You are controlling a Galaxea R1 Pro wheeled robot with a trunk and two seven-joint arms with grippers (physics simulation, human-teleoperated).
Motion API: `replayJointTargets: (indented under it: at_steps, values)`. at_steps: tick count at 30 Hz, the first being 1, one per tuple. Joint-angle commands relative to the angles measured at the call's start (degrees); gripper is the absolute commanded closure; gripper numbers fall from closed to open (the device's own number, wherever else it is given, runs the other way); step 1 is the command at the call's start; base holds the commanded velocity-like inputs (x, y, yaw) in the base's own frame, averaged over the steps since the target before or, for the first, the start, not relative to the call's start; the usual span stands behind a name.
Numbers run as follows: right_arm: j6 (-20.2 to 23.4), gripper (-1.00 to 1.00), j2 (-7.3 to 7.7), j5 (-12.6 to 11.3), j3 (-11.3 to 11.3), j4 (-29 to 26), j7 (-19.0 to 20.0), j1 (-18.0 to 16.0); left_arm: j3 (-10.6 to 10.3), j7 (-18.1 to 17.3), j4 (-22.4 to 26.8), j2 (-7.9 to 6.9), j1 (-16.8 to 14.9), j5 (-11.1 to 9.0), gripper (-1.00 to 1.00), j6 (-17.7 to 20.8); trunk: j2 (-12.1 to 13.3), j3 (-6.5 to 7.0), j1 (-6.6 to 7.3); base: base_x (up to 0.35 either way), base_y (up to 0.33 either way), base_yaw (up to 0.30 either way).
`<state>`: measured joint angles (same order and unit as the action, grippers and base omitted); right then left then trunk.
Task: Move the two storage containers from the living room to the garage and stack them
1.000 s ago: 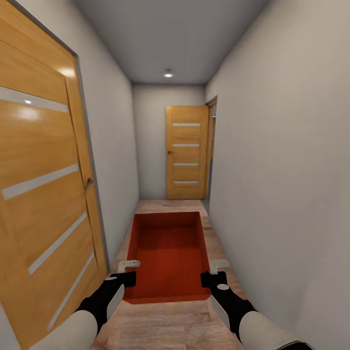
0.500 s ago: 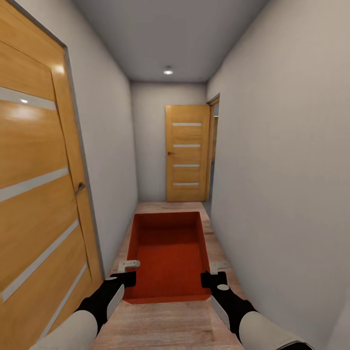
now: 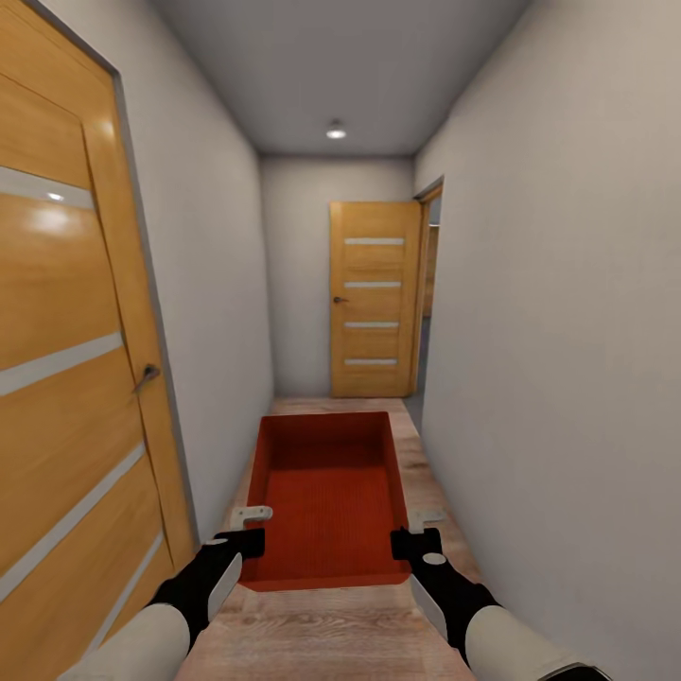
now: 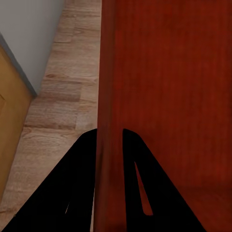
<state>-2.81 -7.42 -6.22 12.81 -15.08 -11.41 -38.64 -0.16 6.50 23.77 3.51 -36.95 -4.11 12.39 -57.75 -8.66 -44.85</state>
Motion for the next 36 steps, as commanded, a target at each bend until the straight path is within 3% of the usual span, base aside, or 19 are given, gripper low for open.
replayJointTargets:
  at_steps: [1, 36]
  values:
    - [-0.2, 1.00, 0.06, 0.1, -1.5, -0.3, -0.4, -0.1, 0.1, 0.8, 0.0, -0.50, 0.0, 0.6, 1.00, 0.4, -0.1, -0.08, -0.04, 0.323, 0.000, 0.001]
    - [-0.4, 1.00, 0.04, 0.1, -1.5, -0.3, -0.4, -0.1, 0.1, 0.8, 0.0, -0.66, 0.0, 0.6, 1.00, 0.4, -0.1, -0.08, -0.04, 0.323, 0.000, 0.000]
